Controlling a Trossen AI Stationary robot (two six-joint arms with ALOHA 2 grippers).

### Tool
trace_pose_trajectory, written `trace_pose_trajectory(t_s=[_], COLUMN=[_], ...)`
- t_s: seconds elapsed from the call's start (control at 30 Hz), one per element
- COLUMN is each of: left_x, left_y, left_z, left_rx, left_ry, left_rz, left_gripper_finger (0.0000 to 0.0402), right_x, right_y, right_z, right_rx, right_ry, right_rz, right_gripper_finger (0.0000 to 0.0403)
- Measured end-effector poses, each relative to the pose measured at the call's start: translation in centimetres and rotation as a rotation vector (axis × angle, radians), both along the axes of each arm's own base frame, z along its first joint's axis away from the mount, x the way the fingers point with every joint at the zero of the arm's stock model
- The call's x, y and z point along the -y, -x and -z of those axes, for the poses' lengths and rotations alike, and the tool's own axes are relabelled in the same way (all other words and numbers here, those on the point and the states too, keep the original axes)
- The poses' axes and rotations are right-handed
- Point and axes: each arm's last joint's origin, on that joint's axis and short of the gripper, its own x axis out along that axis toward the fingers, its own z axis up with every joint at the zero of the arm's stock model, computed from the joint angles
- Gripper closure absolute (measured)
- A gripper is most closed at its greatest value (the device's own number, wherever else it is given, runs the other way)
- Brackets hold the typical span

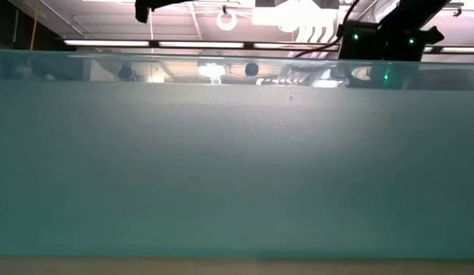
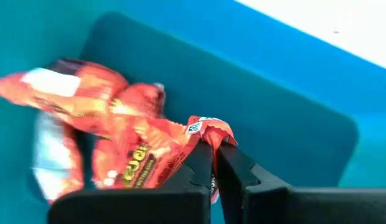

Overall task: Sort candy
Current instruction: Put the orange chocolate into the blue bin

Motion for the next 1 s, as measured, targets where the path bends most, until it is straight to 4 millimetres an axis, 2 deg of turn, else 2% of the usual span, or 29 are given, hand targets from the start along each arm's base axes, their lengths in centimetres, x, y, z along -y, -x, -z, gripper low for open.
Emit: trace_pose_trajectory(t_s=[0.13, 0.27, 0.47, 0.57, 0.67, 0.8, 0.9, 1.0], left_x=[0.0, 0.0, 0.0, 0.0, 0.0, 0.0, 0.0, 0.0], left_y=[0.0, 0.0, 0.0, 0.0, 0.0, 0.0, 0.1, 0.1], left_z=[0.0, 0.0, 0.0, 0.0, 0.0, 0.0, -0.1, -0.1], left_rx=[0.000, 0.000, -0.001, -0.001, -0.006, -0.012, -0.011, -0.008], left_ry=[0.000, -0.001, -0.002, -0.002, -0.017, -0.037, -0.042, -0.038], left_rz=[0.000, 0.000, 0.000, 0.000, 0.001, 0.002, 0.002, 0.003], left_gripper_finger=[0.0202, 0.0202, 0.0202, 0.0202, 0.0202, 0.0202, 0.0202, 0.0202], right_x=[-0.1, -0.5, -0.5, -0.4, -0.2, -0.2, -0.3, -0.4], right_y=[0.9, 2.4, 2.4, 2.4, 2.5, 2.8, 3.1, 3.2], right_z=[-0.4, 0.3, 1.0, 0.9, 0.9, 0.5, -0.9, -3.2], right_rx=[-0.081, -0.207, -0.190, -0.185, -0.179, -0.184, -0.196, -0.142], right_ry=[0.011, -0.025, -0.045, -0.059, -0.099, -0.124, -0.118, -0.100], right_rz=[0.017, 0.066, 0.069, 0.073, 0.074, 0.050, 0.005, -0.048], right_gripper_finger=[0.0403, 0.0403, 0.0402, 0.0389, 0.0351, 0.0277, 0.0224, 0.0182])
